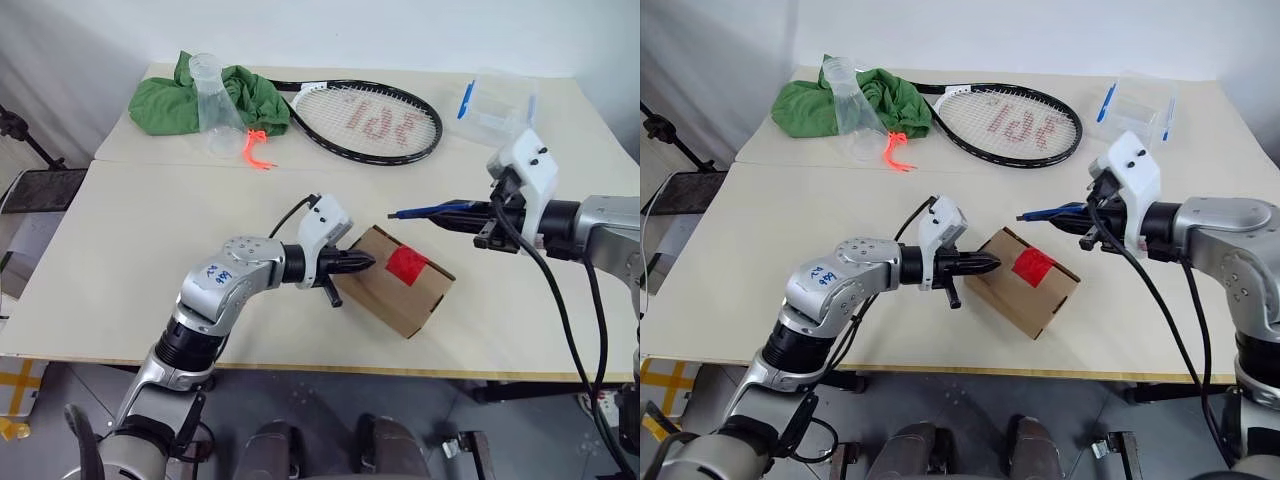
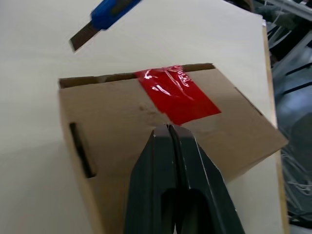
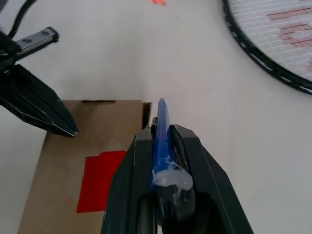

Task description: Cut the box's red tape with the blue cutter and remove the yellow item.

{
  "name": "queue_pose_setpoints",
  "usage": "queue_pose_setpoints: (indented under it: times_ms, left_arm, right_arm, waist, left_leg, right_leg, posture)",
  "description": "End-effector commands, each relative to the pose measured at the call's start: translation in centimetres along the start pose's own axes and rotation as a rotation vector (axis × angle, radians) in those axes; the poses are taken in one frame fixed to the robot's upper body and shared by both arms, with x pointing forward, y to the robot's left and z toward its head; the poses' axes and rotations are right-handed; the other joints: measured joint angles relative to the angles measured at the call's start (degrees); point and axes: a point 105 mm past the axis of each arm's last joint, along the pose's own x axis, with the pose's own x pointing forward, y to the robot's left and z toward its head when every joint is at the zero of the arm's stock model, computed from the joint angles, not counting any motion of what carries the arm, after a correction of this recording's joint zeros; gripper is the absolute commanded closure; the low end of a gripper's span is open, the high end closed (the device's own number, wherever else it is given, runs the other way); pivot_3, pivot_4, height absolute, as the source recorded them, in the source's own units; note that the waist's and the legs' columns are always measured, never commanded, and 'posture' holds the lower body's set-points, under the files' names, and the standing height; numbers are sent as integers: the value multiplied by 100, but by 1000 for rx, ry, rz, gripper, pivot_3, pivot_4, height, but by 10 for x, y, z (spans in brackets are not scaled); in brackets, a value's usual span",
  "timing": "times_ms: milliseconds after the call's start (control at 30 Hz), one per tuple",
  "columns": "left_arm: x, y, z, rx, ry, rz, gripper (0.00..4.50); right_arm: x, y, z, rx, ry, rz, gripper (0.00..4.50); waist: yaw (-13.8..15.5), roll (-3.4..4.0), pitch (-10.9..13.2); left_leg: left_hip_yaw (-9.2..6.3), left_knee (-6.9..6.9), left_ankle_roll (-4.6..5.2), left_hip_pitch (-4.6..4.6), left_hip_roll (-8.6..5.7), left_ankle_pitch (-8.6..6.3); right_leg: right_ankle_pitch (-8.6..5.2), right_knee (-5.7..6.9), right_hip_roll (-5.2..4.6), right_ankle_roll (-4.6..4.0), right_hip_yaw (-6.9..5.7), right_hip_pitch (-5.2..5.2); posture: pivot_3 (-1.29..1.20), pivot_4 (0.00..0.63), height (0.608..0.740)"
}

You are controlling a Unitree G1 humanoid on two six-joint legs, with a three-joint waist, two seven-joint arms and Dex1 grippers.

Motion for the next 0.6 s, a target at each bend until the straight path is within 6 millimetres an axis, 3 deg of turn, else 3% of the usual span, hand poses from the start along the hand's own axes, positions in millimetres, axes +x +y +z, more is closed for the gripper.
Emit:
queue_pose_setpoints:
  times_ms: [33, 233, 433, 600]
  left_arm:
    - [2, -3, 8, 27, -3, -11, 4494]
    - [2, -2, 1, 18, 48, -3, 4494]
    - [2, -4, -2, 9, 60, -13, 4494]
    - [2, -6, -3, 0, 63, -20, 4494]
  right_arm:
    - [-3, 5, 14, -78, -39, 9, 4375]
    - [-1, 7, 13, -80, -34, 23, 4375]
    - [1, 5, -10, -77, 56, 10, 4375]
    - [-2, 7, -12, -81, 62, 15, 4375]
  waist:
    - [5, 0, 0]
    - [6, 0, 0]
    - [15, 0, 0]
    - [8, 0, 0]
  left_leg:
    - [-1, 1, 0, 0, 0, 0]
    - [-4, 1, 1, -4, -1, 0]
    - [-19, 10, 1, -15, -2, 0]
    - [-19, 11, 2, -16, -2, 1]
  right_leg:
    - [0, 0, 0, 0, -1, 0]
    - [0, -2, 0, 0, -4, 0]
    - [0, -3, -1, 0, -14, 0]
    - [1, -2, -1, 1, -14, 0]
  posture:
    - [0, 150, 740]
    - [0, 150, 740]
    - [0, 150, 740]
    - [0, 150, 740]
